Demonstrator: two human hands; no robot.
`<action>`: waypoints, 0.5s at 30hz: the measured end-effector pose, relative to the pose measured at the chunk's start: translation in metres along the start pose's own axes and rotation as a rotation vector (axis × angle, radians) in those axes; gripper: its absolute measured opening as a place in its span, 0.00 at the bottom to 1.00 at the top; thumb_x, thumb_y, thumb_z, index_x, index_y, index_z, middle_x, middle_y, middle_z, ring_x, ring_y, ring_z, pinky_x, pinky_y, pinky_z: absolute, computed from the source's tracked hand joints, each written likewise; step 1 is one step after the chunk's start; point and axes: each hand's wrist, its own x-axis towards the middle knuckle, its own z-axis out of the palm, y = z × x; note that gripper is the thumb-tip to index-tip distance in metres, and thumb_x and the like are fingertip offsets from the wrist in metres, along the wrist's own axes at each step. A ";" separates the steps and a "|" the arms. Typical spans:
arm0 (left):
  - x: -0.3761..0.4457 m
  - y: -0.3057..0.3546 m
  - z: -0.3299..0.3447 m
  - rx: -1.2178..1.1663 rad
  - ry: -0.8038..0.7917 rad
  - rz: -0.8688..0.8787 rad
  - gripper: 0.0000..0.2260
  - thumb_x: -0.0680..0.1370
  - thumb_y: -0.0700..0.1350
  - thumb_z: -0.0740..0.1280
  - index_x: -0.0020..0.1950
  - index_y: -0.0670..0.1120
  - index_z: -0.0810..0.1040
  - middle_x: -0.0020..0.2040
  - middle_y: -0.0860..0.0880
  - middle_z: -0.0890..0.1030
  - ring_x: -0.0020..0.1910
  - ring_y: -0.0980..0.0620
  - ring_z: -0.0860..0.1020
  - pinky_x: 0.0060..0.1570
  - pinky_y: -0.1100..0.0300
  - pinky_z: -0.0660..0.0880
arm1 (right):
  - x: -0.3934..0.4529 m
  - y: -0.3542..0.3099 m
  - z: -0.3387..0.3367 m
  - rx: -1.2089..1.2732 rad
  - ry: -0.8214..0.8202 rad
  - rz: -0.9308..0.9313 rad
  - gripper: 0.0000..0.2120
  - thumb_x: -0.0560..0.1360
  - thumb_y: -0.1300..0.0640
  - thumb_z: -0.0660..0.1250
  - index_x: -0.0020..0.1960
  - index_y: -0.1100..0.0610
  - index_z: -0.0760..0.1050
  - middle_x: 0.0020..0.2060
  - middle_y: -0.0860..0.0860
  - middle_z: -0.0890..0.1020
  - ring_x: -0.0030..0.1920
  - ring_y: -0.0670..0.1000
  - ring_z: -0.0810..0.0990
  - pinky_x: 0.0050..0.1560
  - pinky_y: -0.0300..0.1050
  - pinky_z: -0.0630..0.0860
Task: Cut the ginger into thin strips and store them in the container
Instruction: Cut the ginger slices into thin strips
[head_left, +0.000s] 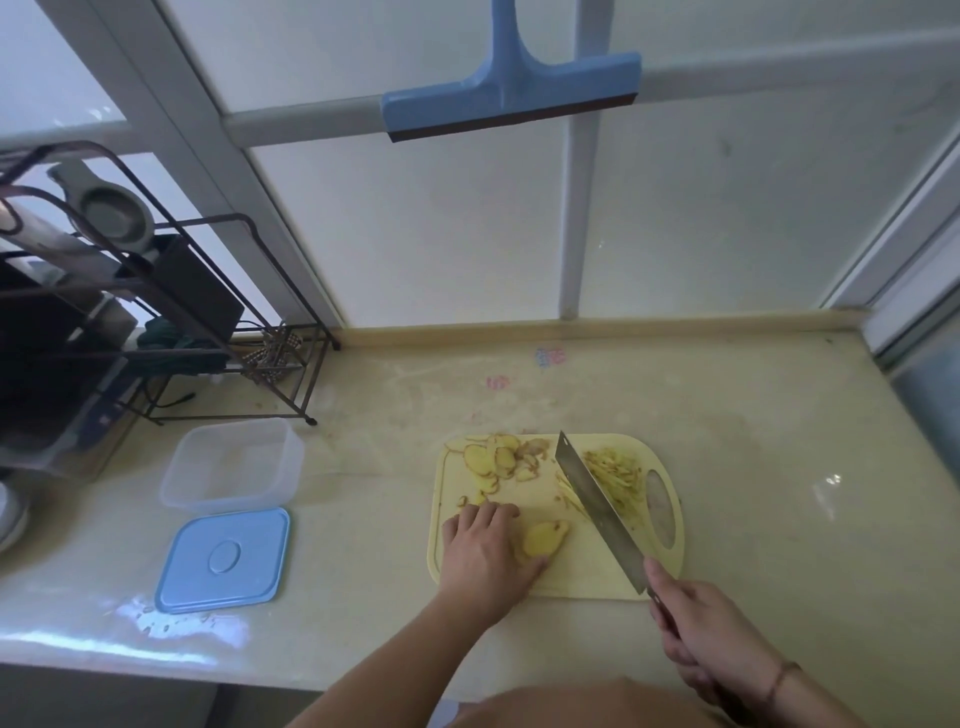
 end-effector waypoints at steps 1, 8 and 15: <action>-0.004 -0.003 0.003 0.006 0.012 0.007 0.34 0.68 0.73 0.57 0.67 0.55 0.73 0.65 0.57 0.73 0.67 0.49 0.68 0.67 0.53 0.61 | 0.001 0.001 0.000 0.004 -0.002 0.002 0.28 0.76 0.33 0.57 0.33 0.57 0.66 0.22 0.53 0.64 0.20 0.49 0.61 0.25 0.38 0.56; -0.005 -0.014 0.022 -0.069 0.206 0.045 0.19 0.66 0.68 0.65 0.47 0.56 0.79 0.50 0.56 0.77 0.52 0.47 0.75 0.50 0.48 0.73 | 0.002 0.000 0.002 0.004 -0.019 -0.003 0.29 0.70 0.30 0.58 0.33 0.56 0.65 0.24 0.54 0.62 0.22 0.49 0.58 0.26 0.40 0.55; -0.001 -0.029 0.024 0.005 0.130 0.148 0.21 0.71 0.68 0.61 0.52 0.56 0.81 0.54 0.57 0.79 0.59 0.50 0.70 0.57 0.46 0.71 | 0.003 -0.001 0.003 0.012 -0.017 0.000 0.29 0.68 0.29 0.59 0.33 0.57 0.64 0.24 0.54 0.62 0.22 0.49 0.58 0.27 0.39 0.54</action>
